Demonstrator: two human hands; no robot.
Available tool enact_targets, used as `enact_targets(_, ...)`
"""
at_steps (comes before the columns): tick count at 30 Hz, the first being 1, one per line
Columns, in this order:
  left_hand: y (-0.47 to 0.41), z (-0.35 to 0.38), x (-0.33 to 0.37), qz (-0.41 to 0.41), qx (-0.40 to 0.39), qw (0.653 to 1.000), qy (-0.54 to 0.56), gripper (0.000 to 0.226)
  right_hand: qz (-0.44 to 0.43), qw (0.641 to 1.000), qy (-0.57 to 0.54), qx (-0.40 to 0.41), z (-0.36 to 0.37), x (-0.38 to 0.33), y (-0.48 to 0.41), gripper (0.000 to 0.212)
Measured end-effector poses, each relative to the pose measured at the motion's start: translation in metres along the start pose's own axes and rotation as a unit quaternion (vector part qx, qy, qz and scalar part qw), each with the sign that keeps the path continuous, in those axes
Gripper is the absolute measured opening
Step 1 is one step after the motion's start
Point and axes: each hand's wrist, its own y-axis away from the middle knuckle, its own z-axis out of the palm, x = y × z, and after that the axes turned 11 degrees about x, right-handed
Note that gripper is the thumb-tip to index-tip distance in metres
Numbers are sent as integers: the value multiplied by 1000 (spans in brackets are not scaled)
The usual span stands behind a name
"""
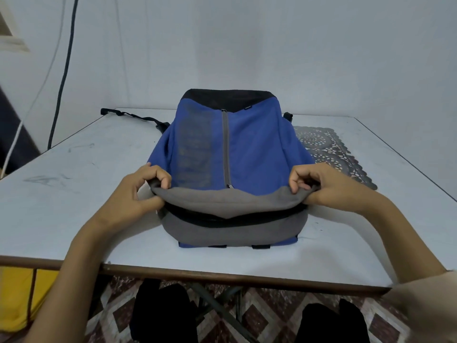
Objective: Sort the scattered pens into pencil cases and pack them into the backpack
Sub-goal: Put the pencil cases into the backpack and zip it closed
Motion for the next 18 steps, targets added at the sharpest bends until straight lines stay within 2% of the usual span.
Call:
enact_targets(3, 2, -4, 8, -23, 72, 992, 104, 41, 33, 996, -5, -77, -11, -7, -3, 15)
enact_targets(4, 1, -6, 6, -33, 116, 987, 103, 48, 49, 993, -8, -106, -17, -12, -4, 19)
enact_targets(6, -1, -9, -7, -88, 210, 973, 38, 52, 70, 988, -10, -139, -31, -26, -10, 31)
enact_targets(8, -3, -12, -20, -179, 241, 953, -42, 50, 60, 990, 1, -131, -39, -44, -21, 31)
enact_targets(10, -2, -13, -28, -250, 190, 943, -108, 64, 31, 995, 41, -84, -39, -62, -41, 29)
enact_targets(12, -2, -11, -29, -229, 119, 948, -186, 83, -7, 996, 86, -38, -28, -81, -69, 27)
enact_targets(14, -4, -8, -27, -193, 80, 950, -232, 89, -52, 990, 130, -15, -6, -94, -101, 28)
enact_targets(16, -4, -8, -24, -170, 75, 957, -222, 75, -107, 977, 182, -15, 25, -104, -129, 33)
enact_targets(18, -3, -8, -24, -147, 76, 970, -181, 50, -171, 956, 240, -15, 62, -108, -152, 43)
